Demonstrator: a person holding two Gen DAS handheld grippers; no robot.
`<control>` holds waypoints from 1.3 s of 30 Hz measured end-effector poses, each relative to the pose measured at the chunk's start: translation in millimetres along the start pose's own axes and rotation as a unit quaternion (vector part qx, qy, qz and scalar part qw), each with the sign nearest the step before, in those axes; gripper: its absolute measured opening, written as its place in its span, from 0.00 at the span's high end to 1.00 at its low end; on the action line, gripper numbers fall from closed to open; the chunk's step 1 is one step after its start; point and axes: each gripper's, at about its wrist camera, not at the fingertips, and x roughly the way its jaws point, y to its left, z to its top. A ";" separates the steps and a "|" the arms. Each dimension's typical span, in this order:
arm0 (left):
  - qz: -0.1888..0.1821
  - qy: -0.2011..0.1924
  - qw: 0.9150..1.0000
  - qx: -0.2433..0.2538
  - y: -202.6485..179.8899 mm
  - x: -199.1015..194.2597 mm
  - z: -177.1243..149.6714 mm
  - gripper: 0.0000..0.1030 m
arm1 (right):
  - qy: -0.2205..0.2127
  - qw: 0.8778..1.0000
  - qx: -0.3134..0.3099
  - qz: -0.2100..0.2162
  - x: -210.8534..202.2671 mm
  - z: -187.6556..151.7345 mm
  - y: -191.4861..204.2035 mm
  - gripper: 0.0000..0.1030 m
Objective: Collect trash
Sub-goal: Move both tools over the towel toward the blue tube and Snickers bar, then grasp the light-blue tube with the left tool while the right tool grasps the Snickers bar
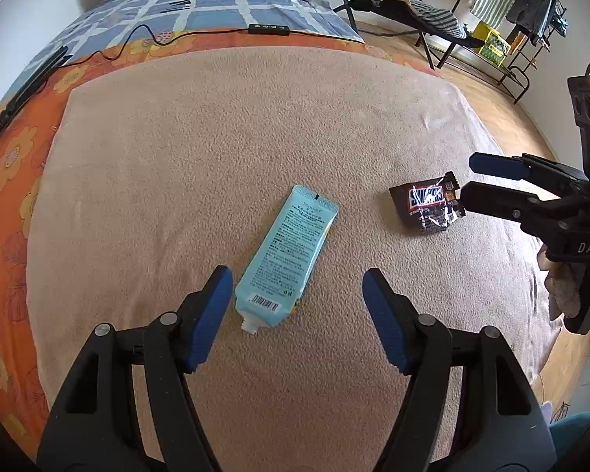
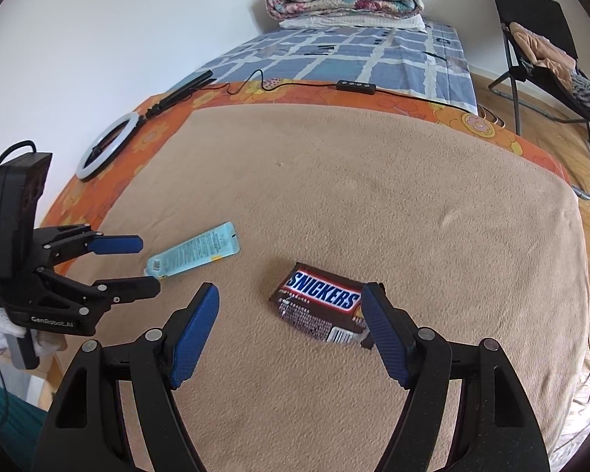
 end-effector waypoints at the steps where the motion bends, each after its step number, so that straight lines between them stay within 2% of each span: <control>1: 0.000 0.002 1.000 0.000 1.0 3.0 2.4 0.31 | 0.001 1.000 0.004 0.000 4.3 3.0 -2.5 0.28; 13: -0.006 0.019 1.000 0.008 7.2 24.0 15.0 0.32 | 0.030 0.998 0.055 0.026 48.3 26.6 -25.0 0.28; 23: -0.001 0.025 0.999 0.023 3.9 32.2 11.5 0.32 | 0.072 0.992 0.086 0.063 53.8 5.4 -38.7 0.28; 24: -0.003 0.026 0.999 0.025 2.4 32.0 10.6 0.34 | 0.074 0.991 0.087 0.067 51.6 3.1 -38.7 0.28; 25: -0.001 0.027 0.999 0.029 0.1 32.2 10.0 0.42 | 0.077 0.990 0.089 0.073 49.6 0.5 -37.9 0.28; 27: 0.016 0.027 0.999 0.044 -5.6 32.5 8.7 0.46 | 0.081 0.990 0.084 0.077 46.0 -4.1 -33.5 0.28; 29: 0.028 0.027 0.998 0.056 -10.4 34.0 8.1 0.47 | 0.081 0.992 0.070 0.059 44.5 -7.6 -26.8 0.28; 32: 0.048 0.024 0.996 0.068 -14.9 35.9 7.6 0.56 | 0.078 0.996 0.043 0.022 47.5 -8.7 -18.1 0.28; 37: 0.049 0.018 0.997 0.064 -14.3 34.0 5.1 0.61 | 0.078 0.996 -0.013 -0.043 55.0 -13.8 -1.0 0.28; 39: 0.051 0.014 0.997 0.064 -14.0 32.7 3.5 0.62 | 0.077 0.994 -0.035 -0.064 55.6 -16.0 5.0 0.34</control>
